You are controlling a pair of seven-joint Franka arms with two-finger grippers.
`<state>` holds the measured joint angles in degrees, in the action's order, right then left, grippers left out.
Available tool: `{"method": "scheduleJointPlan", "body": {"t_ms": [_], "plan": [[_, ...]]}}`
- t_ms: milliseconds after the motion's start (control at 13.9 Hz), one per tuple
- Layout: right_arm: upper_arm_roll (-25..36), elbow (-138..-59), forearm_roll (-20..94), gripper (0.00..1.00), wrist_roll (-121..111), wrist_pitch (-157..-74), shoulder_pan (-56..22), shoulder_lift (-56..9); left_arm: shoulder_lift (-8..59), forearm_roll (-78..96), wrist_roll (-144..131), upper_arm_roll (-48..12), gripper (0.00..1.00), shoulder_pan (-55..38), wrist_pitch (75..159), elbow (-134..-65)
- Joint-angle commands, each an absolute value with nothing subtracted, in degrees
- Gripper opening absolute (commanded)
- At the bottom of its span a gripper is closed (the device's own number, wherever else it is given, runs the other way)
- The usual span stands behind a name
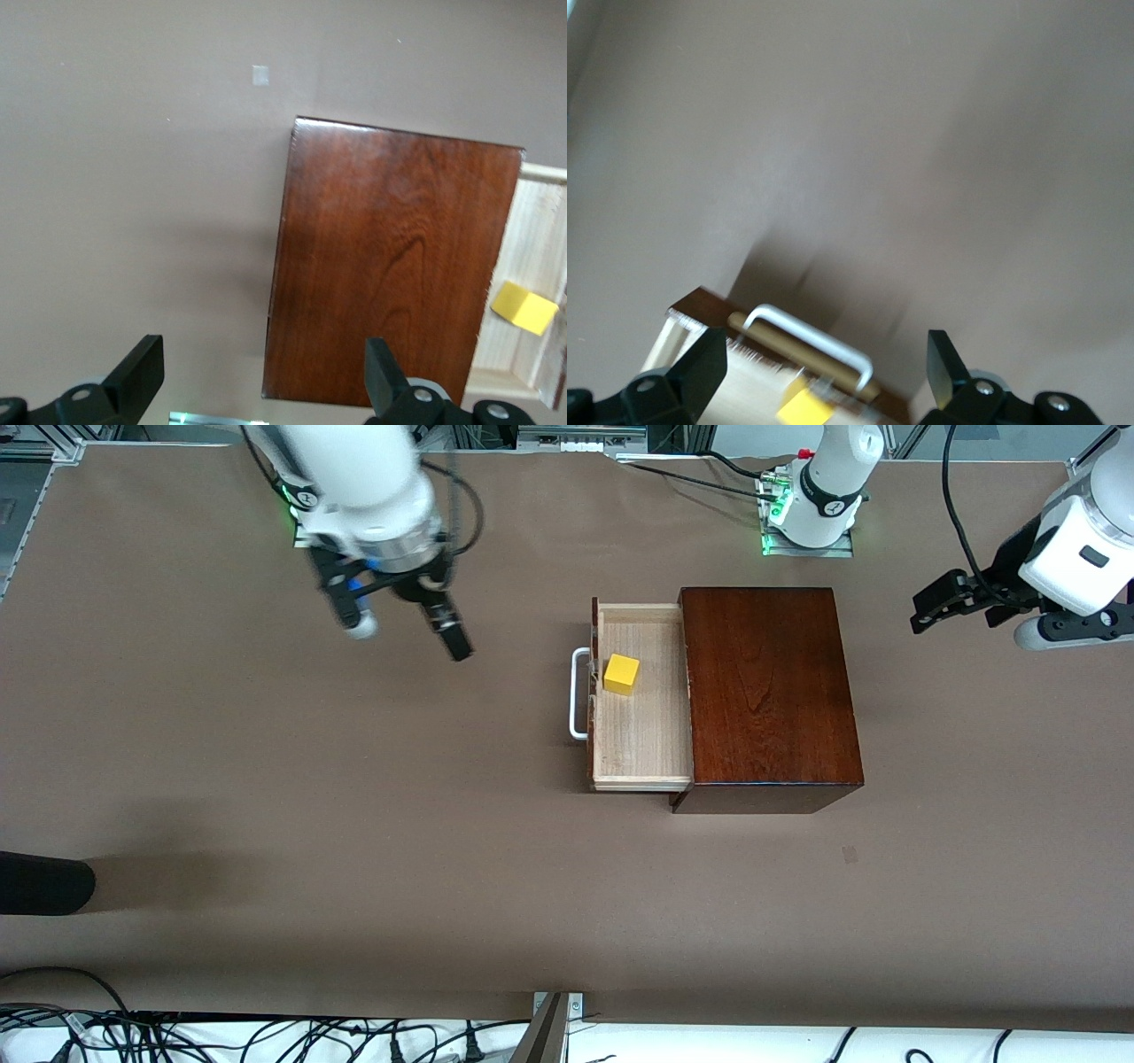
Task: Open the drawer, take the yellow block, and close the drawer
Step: 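Reach the right gripper over the yellow cube while the left gripper withdraws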
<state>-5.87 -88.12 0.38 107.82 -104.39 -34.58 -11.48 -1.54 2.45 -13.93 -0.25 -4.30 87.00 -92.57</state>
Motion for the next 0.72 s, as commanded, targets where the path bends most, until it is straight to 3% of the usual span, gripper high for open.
{"method": "scheduleJointPlan", "body": {"t_ms": [0, 144, 505, 649], "plan": [[-5.2, -87.5, 0.6, 1.00, 125.2, -109.3, -40.3, -15.6, -1.4, 0.3, -12.3, -1.1, 1.00, -2.3, 89.3, -94.0], [-5.2, -84.8, 0.5, 1.00, 135.9, -113.0, -43.1, -20.0, -1.0, -1.1, -12.3, -1.0, 1.00, -2.3, 89.2, -94.0], [-5.1, -69.5, 0.6, 1.00, 153.4, -114.6, -46.4, -34.5, 2.7, -1.0, -13.3, -1.0, 1.00, -2.1, 89.1, -90.1], [-5.1, -68.6, 0.4, 1.00, 158.4, -118.5, -47.2, -37.2, 3.5, -0.9, -13.2, -1.0, 1.00, -2.1, 89.3, -89.0]]}}
